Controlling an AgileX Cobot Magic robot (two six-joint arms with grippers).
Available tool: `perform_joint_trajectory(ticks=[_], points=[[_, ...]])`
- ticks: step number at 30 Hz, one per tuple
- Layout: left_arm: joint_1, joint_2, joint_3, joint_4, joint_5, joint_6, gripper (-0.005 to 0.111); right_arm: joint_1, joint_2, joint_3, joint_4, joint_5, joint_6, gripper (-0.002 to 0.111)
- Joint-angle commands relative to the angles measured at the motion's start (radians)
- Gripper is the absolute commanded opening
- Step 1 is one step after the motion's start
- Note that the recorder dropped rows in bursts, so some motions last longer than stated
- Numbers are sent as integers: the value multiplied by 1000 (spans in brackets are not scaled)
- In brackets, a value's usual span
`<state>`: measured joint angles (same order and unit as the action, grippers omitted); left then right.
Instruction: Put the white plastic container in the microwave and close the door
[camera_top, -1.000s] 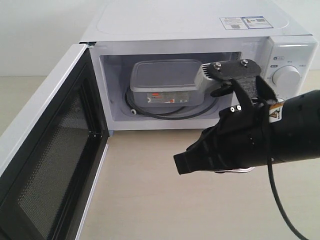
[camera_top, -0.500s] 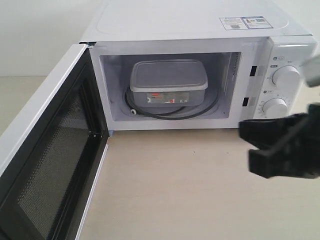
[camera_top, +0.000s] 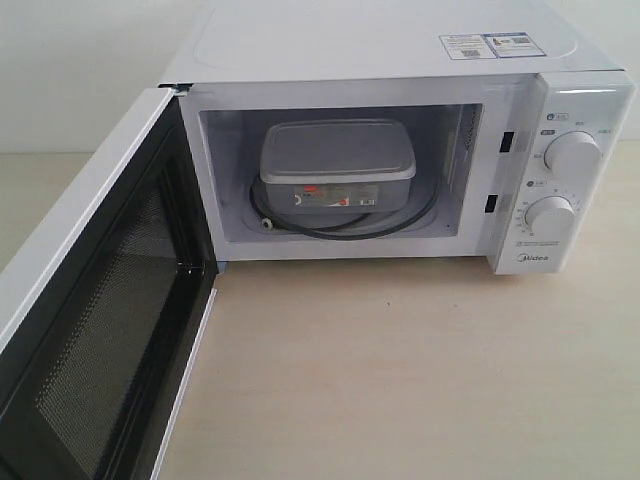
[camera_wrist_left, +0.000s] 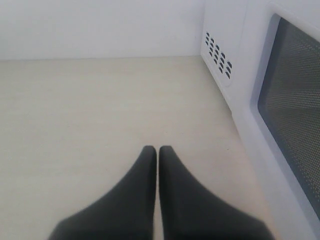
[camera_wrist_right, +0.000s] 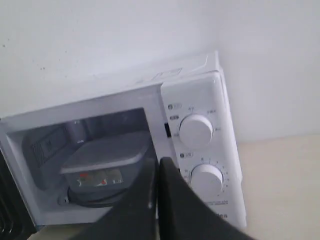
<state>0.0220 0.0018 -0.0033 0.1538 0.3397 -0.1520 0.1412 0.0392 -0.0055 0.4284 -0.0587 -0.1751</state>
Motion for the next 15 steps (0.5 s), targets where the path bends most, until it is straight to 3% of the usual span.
perform_joint_trajectory(ticks=[1,7,15], points=[[-6,-2,3,-2,-1,-4,4,-13,-27,5,-6,36,-62,0],[-6,-2,3,-2,-1,-4,4,-13,-39,5,-56,185,-74,0],[-6,-2,3,-2,-1,-4,4,-13,-39,5,-366,377,95,0]])
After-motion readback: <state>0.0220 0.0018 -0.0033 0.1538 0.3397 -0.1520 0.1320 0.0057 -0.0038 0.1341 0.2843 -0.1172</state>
